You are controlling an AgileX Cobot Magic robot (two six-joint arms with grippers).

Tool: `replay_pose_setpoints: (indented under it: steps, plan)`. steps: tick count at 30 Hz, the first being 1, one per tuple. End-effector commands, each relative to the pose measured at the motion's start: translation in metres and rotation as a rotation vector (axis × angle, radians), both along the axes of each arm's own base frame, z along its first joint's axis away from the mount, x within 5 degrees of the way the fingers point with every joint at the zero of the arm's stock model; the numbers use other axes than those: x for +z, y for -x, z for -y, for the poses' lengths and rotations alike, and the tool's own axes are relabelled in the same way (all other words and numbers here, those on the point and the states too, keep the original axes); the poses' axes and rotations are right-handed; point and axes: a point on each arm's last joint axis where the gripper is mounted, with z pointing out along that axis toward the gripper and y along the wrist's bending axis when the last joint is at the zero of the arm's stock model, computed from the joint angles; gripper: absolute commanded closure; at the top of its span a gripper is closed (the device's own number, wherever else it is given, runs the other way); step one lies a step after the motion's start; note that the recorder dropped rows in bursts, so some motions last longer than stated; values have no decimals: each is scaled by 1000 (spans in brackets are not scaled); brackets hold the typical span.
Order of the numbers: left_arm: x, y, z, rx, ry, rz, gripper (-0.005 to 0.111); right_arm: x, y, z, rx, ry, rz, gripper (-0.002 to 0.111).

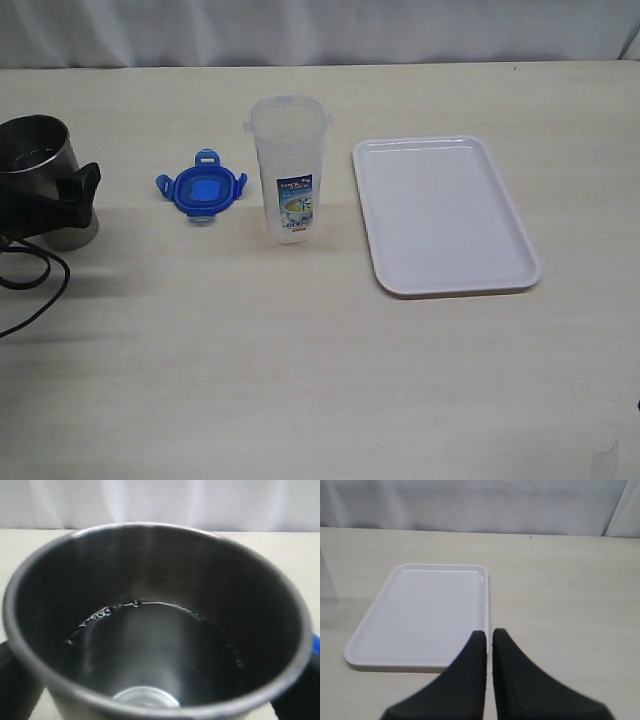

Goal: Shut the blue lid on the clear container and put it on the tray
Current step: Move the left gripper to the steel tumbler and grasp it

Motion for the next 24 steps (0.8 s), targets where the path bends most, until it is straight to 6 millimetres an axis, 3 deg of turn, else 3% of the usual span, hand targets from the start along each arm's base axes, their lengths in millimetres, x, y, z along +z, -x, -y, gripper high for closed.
replay_pose_setpoints:
  steps: [1, 24]
  plan:
    - [-1, -1, 0, 3, 3, 7, 4, 0, 0, 0, -5, 3, 5, 104]
    - [-1, -1, -1, 14, 29, 3, 4, 0, 0, 0, -5, 3, 5, 104]
